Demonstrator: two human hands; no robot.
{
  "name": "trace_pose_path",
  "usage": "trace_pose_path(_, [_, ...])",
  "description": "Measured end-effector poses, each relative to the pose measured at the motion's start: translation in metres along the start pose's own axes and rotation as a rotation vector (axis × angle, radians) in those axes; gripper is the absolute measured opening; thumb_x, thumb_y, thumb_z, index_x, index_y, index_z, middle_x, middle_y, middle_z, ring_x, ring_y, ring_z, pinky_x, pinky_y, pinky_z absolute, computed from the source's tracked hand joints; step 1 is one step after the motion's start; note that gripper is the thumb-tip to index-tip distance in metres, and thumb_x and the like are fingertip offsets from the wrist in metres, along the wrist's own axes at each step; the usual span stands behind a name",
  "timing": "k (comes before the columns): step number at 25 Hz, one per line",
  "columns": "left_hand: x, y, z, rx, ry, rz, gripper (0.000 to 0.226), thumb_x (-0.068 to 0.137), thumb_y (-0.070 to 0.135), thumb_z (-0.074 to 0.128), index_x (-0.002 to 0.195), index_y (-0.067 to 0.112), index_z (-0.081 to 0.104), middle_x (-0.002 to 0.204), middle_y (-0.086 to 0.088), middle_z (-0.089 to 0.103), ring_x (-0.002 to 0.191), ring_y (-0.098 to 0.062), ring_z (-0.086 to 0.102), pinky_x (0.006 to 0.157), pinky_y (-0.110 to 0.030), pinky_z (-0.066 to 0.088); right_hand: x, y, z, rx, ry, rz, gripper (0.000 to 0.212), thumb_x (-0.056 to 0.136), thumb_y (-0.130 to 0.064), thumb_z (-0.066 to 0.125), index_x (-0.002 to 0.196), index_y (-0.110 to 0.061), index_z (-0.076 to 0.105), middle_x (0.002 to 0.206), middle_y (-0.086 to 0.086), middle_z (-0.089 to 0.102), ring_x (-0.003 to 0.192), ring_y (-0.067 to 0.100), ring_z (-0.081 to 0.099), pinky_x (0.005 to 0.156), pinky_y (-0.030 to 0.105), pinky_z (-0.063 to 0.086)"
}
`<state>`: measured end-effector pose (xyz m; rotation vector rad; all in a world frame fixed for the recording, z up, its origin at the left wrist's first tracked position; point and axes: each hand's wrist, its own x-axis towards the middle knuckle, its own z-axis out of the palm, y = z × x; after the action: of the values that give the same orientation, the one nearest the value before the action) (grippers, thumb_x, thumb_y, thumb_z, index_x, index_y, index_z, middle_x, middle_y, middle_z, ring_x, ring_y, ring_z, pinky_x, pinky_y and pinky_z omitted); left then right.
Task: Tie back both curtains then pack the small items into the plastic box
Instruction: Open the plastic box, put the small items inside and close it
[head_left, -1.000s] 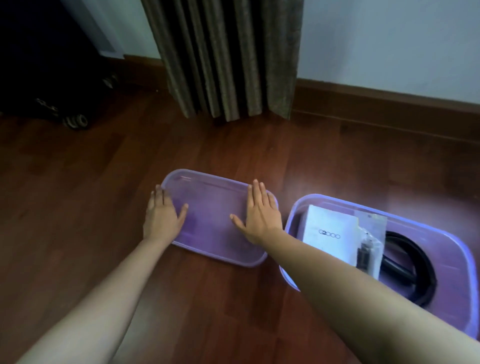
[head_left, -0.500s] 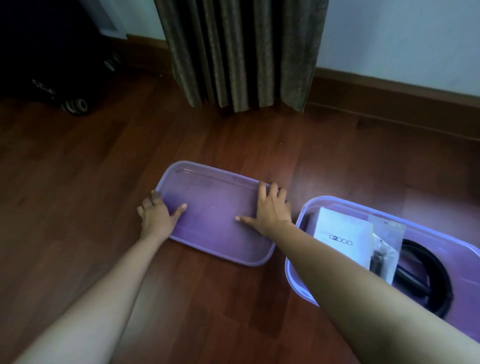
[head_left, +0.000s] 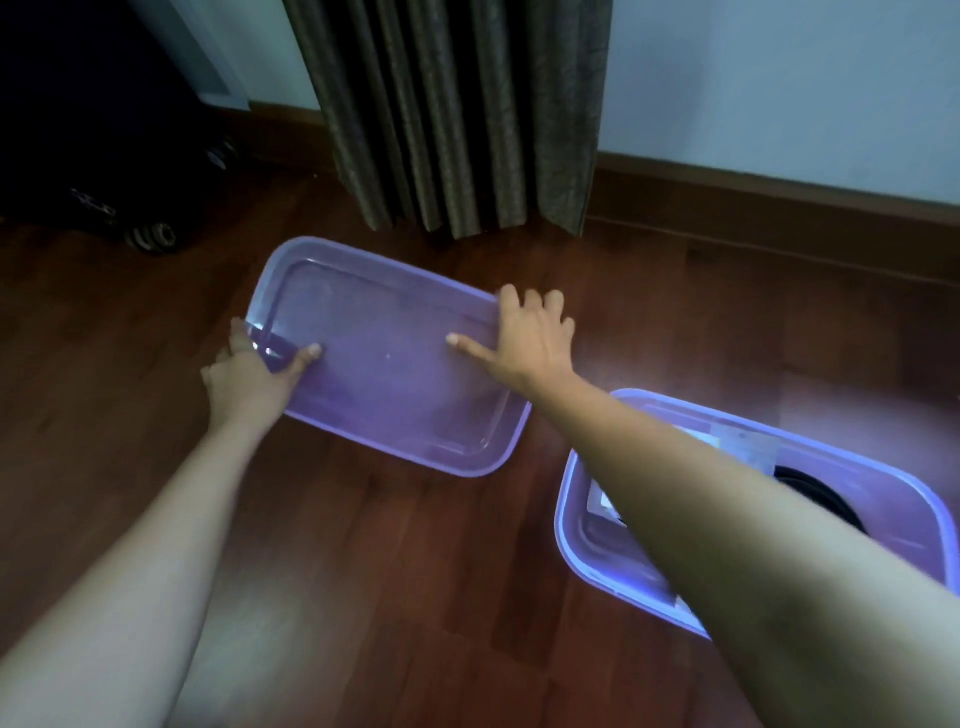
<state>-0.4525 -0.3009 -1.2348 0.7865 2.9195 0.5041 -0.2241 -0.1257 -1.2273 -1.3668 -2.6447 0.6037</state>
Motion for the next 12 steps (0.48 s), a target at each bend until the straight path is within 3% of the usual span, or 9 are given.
trace_pose_path(7, [-0.024, 0.094, -0.009, -0.131, -0.049, 0.176, 0.057, 0.087, 0.052, 0.054, 0.120, 0.006, 0.052, 0.112, -0.023, 0.063, 0.107, -0.043, 0.056, 0.089, -0.041, 0.044, 0.005, 0.080, -0.099, -0.101, 0.082, 0.024, 0.077, 0.077, -0.074, 0.045, 0.122, -0.011, 0.042, 0.122, 0.016, 0.048, 0.108, 0.039, 0.054, 0.079, 0.043, 0.045])
trace_pose_path(12, [-0.075, 0.157, 0.012, -0.173, -0.185, 0.343, 0.038, 0.094, 0.040, 0.048, 0.107, 0.008, 0.062, 0.103, -0.021, 0.066, 0.100, -0.041, 0.058, 0.082, -0.039, 0.044, -0.044, 0.164, -0.145, -0.123, 0.065, 0.150, 0.073, 0.076, -0.073, 0.047, 0.136, -0.032, 0.037, 0.130, 0.009, 0.048, 0.116, 0.037, 0.051, 0.089, 0.043, 0.043])
